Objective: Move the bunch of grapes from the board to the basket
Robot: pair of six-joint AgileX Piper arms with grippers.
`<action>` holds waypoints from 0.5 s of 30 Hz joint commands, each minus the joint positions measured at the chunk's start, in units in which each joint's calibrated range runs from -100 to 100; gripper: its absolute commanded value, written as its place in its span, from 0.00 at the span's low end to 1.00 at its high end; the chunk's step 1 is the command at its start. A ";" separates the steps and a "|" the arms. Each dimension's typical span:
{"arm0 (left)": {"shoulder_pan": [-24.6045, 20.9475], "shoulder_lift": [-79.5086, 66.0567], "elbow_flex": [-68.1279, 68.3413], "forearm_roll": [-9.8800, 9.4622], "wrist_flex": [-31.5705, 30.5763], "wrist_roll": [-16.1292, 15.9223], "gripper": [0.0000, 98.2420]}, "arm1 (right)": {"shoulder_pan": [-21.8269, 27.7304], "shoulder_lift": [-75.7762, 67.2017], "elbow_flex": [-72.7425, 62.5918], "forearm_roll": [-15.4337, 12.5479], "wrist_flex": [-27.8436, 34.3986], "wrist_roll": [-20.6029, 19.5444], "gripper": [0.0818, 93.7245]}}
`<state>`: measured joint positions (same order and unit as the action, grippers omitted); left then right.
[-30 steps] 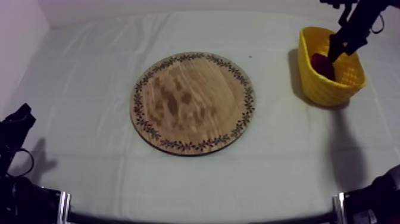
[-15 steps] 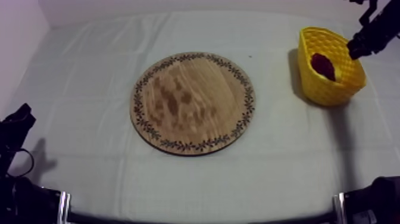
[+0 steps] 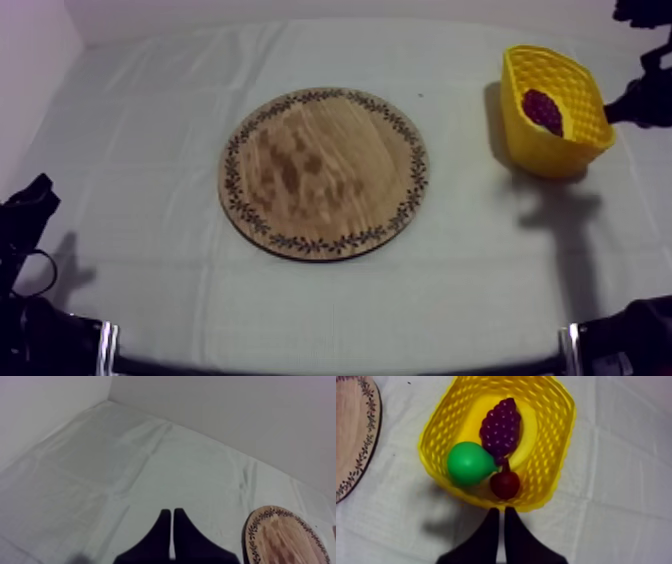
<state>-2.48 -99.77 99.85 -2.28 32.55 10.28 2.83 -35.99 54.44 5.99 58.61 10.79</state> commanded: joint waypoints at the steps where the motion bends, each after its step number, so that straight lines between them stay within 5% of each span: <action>1: -0.01 0.03 0.04 0.01 0.03 0.00 0.00 | -0.51 -6.23 4.55 -0.36 -2.71 -2.85 0.00; 7: -0.01 0.03 0.04 0.01 0.03 0.00 0.00 | -1.03 -16.15 12.54 -4.58 -10.23 -6.48 0.00; 15: -0.01 0.03 0.04 0.01 0.03 0.00 0.00 | -0.39 -28.45 21.81 -13.63 -14.77 -0.97 0.00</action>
<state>-2.48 -99.77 99.85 -2.28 32.55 10.28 2.40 -60.74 73.77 -5.55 44.47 6.09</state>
